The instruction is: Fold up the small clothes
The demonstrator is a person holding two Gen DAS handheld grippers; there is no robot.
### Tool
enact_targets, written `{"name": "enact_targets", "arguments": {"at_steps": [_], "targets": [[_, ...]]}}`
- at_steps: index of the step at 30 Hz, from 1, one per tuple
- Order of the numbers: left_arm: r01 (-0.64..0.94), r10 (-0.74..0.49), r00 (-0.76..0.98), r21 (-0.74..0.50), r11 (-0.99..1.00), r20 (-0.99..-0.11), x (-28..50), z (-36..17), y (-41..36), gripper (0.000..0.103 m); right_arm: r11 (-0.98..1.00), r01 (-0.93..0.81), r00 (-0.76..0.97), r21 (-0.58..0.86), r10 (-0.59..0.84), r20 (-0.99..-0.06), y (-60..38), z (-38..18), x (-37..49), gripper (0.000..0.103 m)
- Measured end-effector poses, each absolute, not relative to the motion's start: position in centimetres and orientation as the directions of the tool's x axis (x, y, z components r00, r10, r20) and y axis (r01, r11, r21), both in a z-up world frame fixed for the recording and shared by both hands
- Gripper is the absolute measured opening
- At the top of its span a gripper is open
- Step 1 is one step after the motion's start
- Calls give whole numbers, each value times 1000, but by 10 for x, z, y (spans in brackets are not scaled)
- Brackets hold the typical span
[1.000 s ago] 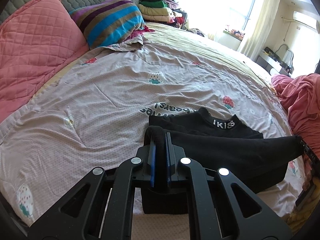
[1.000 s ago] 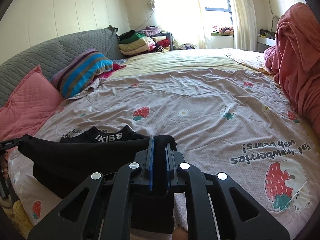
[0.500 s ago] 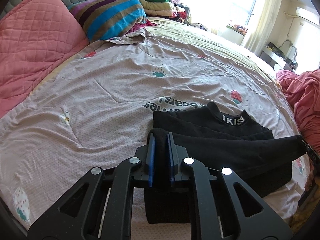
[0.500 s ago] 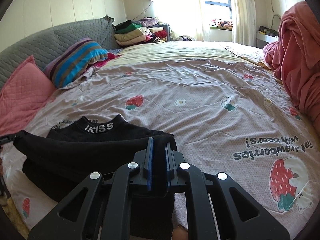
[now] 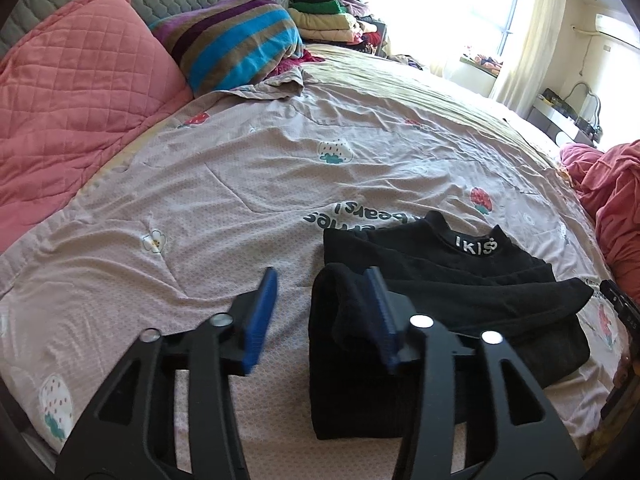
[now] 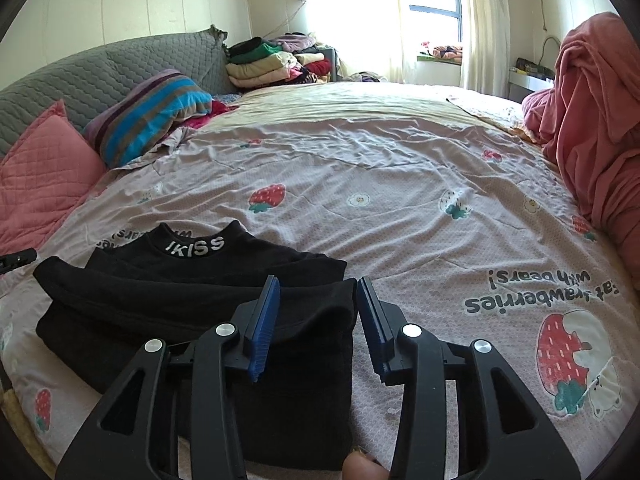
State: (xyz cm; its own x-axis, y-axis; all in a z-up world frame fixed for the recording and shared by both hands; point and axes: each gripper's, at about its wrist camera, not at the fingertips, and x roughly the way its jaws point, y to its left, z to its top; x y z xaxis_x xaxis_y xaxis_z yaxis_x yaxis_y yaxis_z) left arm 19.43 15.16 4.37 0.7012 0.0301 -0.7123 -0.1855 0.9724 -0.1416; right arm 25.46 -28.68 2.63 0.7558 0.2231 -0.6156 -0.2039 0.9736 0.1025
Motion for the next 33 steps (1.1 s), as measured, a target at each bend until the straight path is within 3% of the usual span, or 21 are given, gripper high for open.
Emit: {"name": "enact_targets", "arguments": {"at_steps": [2, 7, 9, 10, 12, 15, 23, 33], "targets": [[-183, 31, 705, -139, 973, -709, 191, 44, 149, 55, 971, -217, 758, 104, 235, -609, -285, 29, 248, 39], [-159, 28, 719, -125, 979, -694, 177, 48, 135, 56, 959, -262, 742, 105, 270, -614, -276, 31, 236, 39], [-139, 16, 721, -122, 983, -693, 171, 48, 128, 56, 952, -290, 727, 101, 288, -623, -270, 30, 232, 34], [-127, 5, 716, -123, 984, -698, 169, 47, 123, 55, 948, -305, 720, 97, 296, -627, -266, 28, 229, 28], [-95, -30, 701, -135, 986, -712, 167, 43, 116, 34, 938, -335, 700, 85, 308, -645, -256, 22, 225, 25], [-47, -76, 654, -140, 989, -753, 171, 28, 100, 21, 925, -370, 662, 81, 324, -676, -245, 11, 222, 23], [-23, -27, 586, -50, 998, -810, 189, -18, 78, 19, 924, -380, 583, 33, 267, -767, -222, -34, 230, 23], [-46, -24, 589, -63, 997, -808, 220, -28, 86, 19, 934, -351, 585, 65, 273, -764, -217, -44, 268, 23]]}}
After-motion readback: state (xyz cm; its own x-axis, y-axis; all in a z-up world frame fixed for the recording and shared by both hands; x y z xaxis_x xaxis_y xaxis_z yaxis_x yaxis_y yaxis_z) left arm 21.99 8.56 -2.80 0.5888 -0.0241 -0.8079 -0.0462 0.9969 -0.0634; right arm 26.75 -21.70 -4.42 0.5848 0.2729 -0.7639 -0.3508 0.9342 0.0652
